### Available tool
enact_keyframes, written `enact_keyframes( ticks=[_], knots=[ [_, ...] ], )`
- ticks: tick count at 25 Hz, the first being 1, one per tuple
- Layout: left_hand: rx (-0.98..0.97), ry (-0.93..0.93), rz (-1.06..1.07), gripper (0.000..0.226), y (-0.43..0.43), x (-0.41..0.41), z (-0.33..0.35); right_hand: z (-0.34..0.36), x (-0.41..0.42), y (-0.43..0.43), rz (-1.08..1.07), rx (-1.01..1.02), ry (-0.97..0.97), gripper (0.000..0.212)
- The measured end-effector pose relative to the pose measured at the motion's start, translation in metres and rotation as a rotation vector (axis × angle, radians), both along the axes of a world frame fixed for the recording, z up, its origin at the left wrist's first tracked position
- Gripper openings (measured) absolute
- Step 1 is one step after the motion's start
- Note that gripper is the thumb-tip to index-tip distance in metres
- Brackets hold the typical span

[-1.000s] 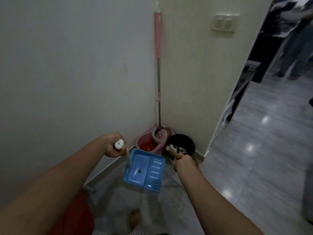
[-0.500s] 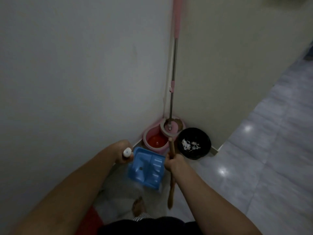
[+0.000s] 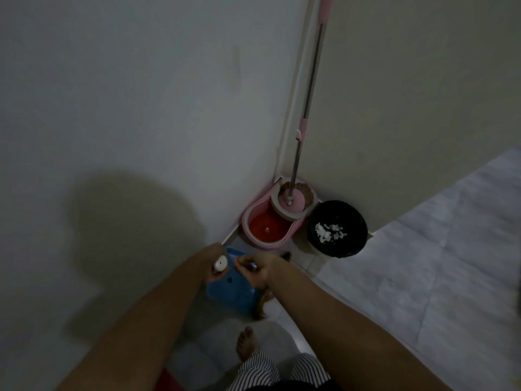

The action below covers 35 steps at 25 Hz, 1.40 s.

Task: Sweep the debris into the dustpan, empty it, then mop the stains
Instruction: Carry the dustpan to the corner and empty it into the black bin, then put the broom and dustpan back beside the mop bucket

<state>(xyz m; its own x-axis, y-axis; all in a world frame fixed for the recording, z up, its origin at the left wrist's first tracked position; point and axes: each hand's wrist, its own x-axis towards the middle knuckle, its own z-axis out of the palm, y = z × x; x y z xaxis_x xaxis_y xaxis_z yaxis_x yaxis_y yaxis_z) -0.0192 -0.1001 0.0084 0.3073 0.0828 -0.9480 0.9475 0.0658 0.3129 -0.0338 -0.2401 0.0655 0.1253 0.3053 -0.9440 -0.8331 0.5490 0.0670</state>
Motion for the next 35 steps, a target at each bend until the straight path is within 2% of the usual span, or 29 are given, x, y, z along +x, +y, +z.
enact_keyframes(
  ticks=[4,6,10,14,16,19,21,23,25,27,31,35],
  knots=[
    [-0.035,-0.067,-0.022,0.019,0.029,0.034,-0.026,-0.006,0.049,0.036,0.067,0.085,-0.053,0.021],
    [-0.077,-0.064,0.005,0.014,0.034,0.048,-0.034,-0.011,0.071,0.043,0.009,0.077,-0.067,0.02],
    [-0.094,-0.05,0.015,0.017,0.047,0.075,-0.038,-0.027,0.116,0.053,-0.105,0.079,-0.052,0.025],
    [-0.201,-0.098,0.088,0.044,0.057,0.087,-0.035,-0.034,0.144,0.072,0.248,0.08,-0.102,0.028],
    [-0.293,-0.21,0.232,0.034,0.059,0.088,-0.029,-0.035,0.152,0.088,0.31,0.074,-0.146,0.029],
    [-0.277,-0.3,0.479,0.022,0.067,0.087,-0.028,-0.042,0.16,0.109,0.318,0.013,-0.229,0.029],
    [-0.274,-0.326,0.512,0.013,0.074,0.082,-0.031,-0.048,0.162,0.115,0.327,-0.015,-0.275,0.026],
    [-0.264,-0.363,0.567,0.018,0.079,0.075,-0.033,-0.055,0.162,0.116,0.349,-0.017,-0.331,0.022],
    [-0.228,-0.374,0.62,0.024,0.082,0.072,-0.034,-0.057,0.161,0.116,0.388,0.0,-0.379,0.021],
    [-0.154,-0.366,0.566,0.017,0.077,0.072,-0.028,-0.053,0.158,0.114,0.403,0.02,-0.403,0.02],
    [0.075,-0.358,0.472,0.052,0.053,0.063,-0.01,-0.033,0.15,0.088,0.434,-0.021,-0.442,0.013],
    [0.243,-0.363,0.405,0.049,0.021,0.072,0.017,-0.006,0.165,0.025,0.497,-0.143,-0.523,0.013]
  ],
)
